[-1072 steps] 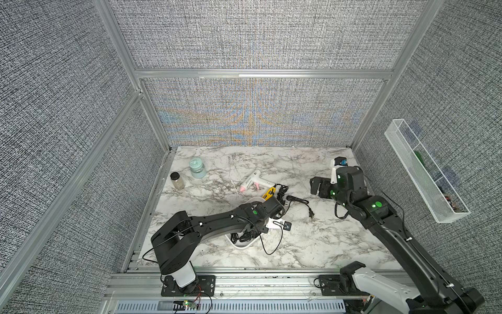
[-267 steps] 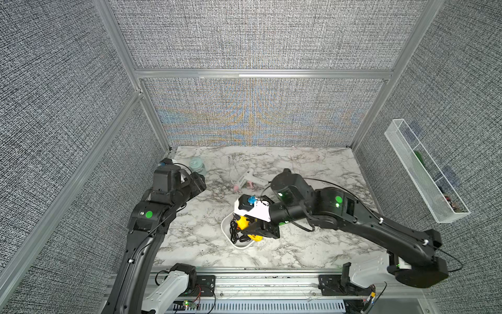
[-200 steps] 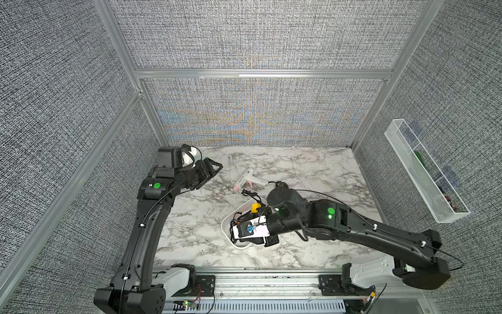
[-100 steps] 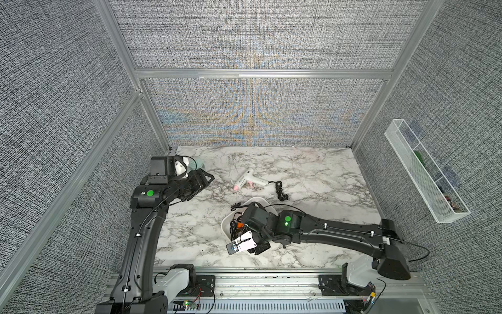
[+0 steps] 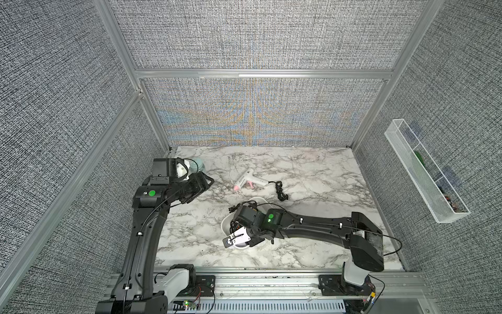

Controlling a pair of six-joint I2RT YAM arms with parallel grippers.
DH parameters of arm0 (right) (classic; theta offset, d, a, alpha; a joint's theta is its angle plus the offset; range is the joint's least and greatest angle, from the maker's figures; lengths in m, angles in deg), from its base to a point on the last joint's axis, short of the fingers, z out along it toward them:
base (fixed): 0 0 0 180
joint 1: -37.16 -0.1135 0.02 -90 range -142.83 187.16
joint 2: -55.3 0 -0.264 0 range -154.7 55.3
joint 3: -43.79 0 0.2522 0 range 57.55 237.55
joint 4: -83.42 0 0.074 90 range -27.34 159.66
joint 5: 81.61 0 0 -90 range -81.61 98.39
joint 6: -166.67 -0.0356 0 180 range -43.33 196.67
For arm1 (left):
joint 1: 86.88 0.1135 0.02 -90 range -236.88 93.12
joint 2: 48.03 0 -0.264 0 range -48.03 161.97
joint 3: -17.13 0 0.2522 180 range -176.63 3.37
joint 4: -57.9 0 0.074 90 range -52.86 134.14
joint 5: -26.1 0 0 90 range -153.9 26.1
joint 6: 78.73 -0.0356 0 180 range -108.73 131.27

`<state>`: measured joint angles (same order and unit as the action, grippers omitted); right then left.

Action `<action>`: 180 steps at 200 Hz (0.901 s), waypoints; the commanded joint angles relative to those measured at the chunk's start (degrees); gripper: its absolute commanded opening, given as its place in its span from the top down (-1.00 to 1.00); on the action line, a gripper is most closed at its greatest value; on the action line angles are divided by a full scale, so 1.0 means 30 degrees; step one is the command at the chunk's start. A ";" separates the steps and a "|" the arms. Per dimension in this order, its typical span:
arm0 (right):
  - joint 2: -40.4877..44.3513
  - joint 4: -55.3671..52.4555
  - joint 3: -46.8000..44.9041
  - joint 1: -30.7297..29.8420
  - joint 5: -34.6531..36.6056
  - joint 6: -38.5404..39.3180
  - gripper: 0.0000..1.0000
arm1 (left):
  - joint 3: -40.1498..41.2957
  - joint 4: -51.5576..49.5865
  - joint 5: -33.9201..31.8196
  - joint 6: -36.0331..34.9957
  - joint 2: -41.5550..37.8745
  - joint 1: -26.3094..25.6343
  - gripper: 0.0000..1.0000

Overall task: Put the hot melt glue gun into the storage box
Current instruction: Place the hot melt adhesive gun in the storage box.

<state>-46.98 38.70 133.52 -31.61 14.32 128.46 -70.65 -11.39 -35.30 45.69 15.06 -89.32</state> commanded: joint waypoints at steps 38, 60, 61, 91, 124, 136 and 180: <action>-0.0758 0.1791 -0.0667 0.0014 0.1672 0.1305 0.72 | 0.0735 0.0345 0.1254 -0.0836 0.0678 0.0034 -0.47; -0.1220 0.1970 -0.0750 0.0102 0.1932 0.1217 0.28 | 0.0709 0.0244 0.1205 -0.0905 0.0671 0.0049 -0.47; -0.1230 0.1970 -0.0745 0.0087 0.1940 0.1191 0.27 | 0.0708 0.0236 0.1197 -0.0915 0.0660 0.0050 -0.47; -0.0834 0.2009 -0.0442 0.0089 0.2285 0.0260 -0.71 | 0.0540 -0.0152 0.1017 -0.1172 0.0708 0.0051 -0.48; -0.0565 0.0973 0.0603 0.0007 0.2560 -0.0829 -0.99 | 0.0591 -0.0153 0.1082 -0.1272 0.0880 0.0028 -0.48; -0.0175 0.0868 0.1025 -0.0015 0.2922 -0.1663 -0.98 | 0.0562 -0.0208 0.1068 -0.1314 0.0925 0.0050 -0.48; 0.1217 -0.1261 0.4695 0.0805 0.3057 -1.1711 -0.98 | -0.0041 -0.2077 -0.0369 -0.2920 0.1611 -0.0511 -0.20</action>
<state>-44.36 39.81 142.59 -31.17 23.11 116.24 -69.55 -13.42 -33.03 41.12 18.60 -89.54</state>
